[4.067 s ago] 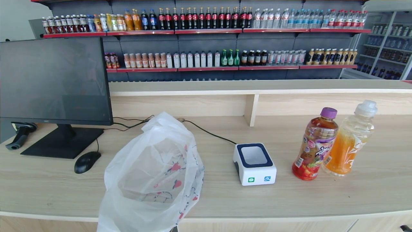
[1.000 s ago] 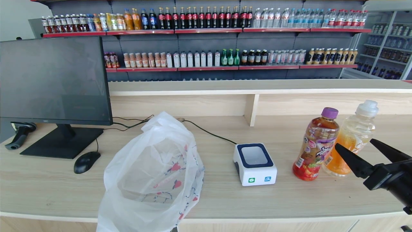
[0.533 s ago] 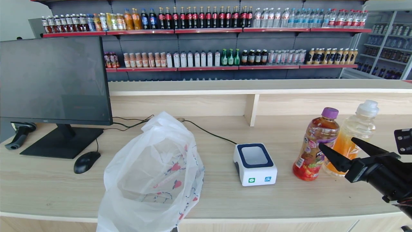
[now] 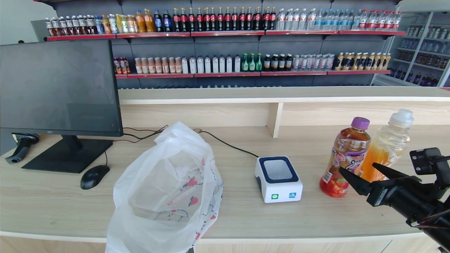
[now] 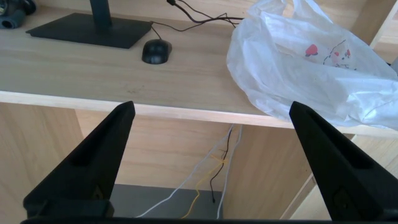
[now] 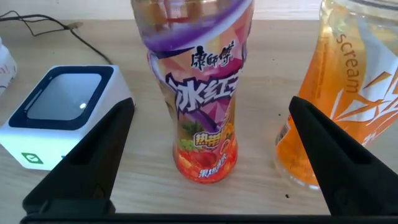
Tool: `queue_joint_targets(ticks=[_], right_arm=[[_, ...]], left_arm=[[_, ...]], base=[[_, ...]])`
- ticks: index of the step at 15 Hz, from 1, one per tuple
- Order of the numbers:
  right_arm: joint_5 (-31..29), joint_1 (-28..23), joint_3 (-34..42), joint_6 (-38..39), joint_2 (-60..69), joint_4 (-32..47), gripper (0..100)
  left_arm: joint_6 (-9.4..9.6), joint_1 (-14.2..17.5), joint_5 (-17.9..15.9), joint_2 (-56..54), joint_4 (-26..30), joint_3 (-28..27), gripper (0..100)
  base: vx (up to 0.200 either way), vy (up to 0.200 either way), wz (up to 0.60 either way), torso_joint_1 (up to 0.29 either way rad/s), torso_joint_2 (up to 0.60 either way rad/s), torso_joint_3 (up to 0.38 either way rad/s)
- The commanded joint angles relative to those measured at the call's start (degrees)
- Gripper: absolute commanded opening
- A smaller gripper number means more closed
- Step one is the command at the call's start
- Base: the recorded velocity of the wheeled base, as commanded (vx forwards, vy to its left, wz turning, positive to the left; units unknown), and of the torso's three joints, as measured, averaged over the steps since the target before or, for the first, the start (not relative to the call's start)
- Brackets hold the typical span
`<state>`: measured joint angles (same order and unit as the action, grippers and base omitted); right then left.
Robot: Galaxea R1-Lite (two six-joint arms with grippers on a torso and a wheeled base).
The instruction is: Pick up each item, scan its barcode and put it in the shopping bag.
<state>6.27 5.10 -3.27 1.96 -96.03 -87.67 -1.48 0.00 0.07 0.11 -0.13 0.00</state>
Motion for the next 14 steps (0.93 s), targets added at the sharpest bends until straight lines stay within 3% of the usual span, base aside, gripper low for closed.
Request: queue_joint_targets(ticks=[1, 14], right_arm=[[0.06, 0.18, -0.16, 0.15, -2.15, -0.3, 100], [0.33, 0.53, -2.36, 2.52, -7.77, -1.36, 100]], left_arm=[[-0.02, 0.0, 0.01, -0.02, -0.04, 0.0, 100], [-0.02, 0.0, 0.01, -0.02, -0.04, 0.0, 100]], base=[[0.0, 0.0, 0.0, 0.0, 0.0, 0.0], [0.0, 0.0, 0.0, 0.0, 0.0, 0.0]])
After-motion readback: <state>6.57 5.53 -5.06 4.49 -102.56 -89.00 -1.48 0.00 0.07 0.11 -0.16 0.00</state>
